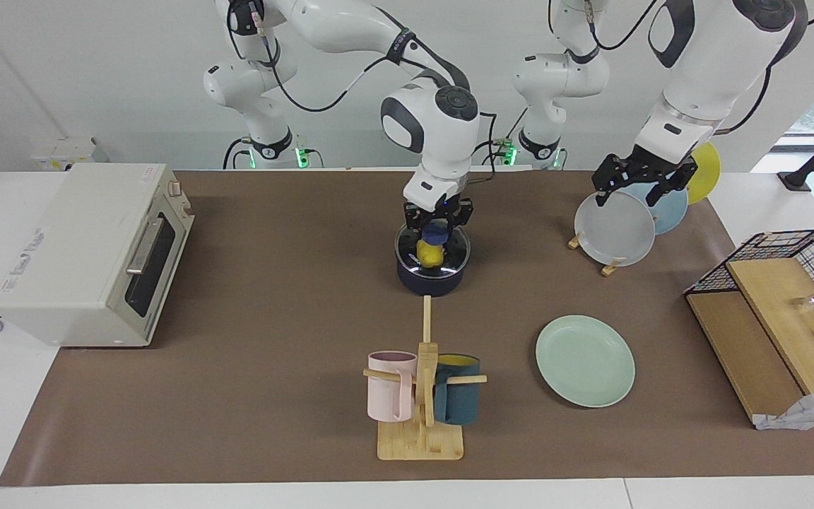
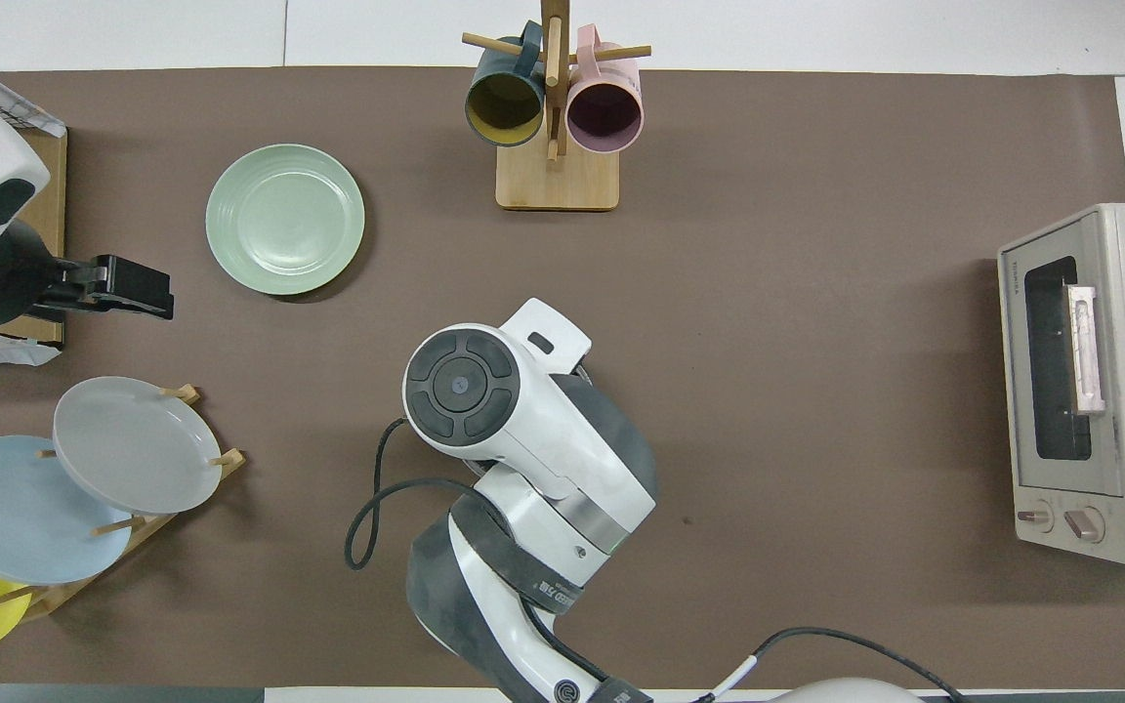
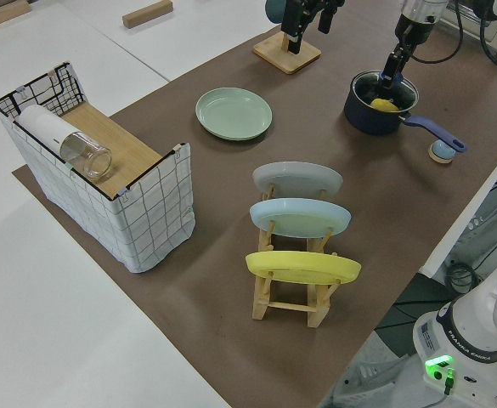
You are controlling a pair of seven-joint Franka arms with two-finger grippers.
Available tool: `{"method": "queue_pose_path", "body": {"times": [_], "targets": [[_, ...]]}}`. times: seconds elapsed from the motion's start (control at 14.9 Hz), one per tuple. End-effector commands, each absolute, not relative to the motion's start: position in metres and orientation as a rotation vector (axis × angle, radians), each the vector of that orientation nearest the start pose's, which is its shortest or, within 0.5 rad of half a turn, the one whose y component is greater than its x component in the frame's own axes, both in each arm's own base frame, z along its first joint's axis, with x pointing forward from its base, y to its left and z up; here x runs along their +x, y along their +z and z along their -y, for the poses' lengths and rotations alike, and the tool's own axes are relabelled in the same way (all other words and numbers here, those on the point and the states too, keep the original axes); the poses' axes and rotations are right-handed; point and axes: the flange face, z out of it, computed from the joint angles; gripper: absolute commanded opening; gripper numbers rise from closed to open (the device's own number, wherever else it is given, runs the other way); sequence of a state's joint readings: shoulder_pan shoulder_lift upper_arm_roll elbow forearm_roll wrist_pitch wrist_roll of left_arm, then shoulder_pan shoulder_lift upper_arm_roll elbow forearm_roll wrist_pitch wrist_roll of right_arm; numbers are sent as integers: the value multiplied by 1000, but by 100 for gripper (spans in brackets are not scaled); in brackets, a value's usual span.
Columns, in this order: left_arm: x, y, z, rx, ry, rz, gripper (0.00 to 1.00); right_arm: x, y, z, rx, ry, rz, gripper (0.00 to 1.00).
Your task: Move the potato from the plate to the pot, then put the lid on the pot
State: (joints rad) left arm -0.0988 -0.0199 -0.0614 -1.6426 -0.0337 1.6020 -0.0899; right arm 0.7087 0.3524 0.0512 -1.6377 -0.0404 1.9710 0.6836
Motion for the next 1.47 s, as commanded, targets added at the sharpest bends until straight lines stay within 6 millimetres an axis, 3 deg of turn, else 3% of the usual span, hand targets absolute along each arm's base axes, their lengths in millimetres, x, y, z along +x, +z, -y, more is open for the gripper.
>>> {"method": "queue_pose_path", "body": {"times": [0.0,0.47,1.41], "targets": [[533,606,86,-3156,64,-117,100,468,398,-448,-3153,-42,115,0],[532,607,85,-3158,52,-107,100,456,379,-446,-3135,-67,132,0],[534,609,80,-3160,35,-98,100,460,378,-444,-3143,-187,209,0]]}}
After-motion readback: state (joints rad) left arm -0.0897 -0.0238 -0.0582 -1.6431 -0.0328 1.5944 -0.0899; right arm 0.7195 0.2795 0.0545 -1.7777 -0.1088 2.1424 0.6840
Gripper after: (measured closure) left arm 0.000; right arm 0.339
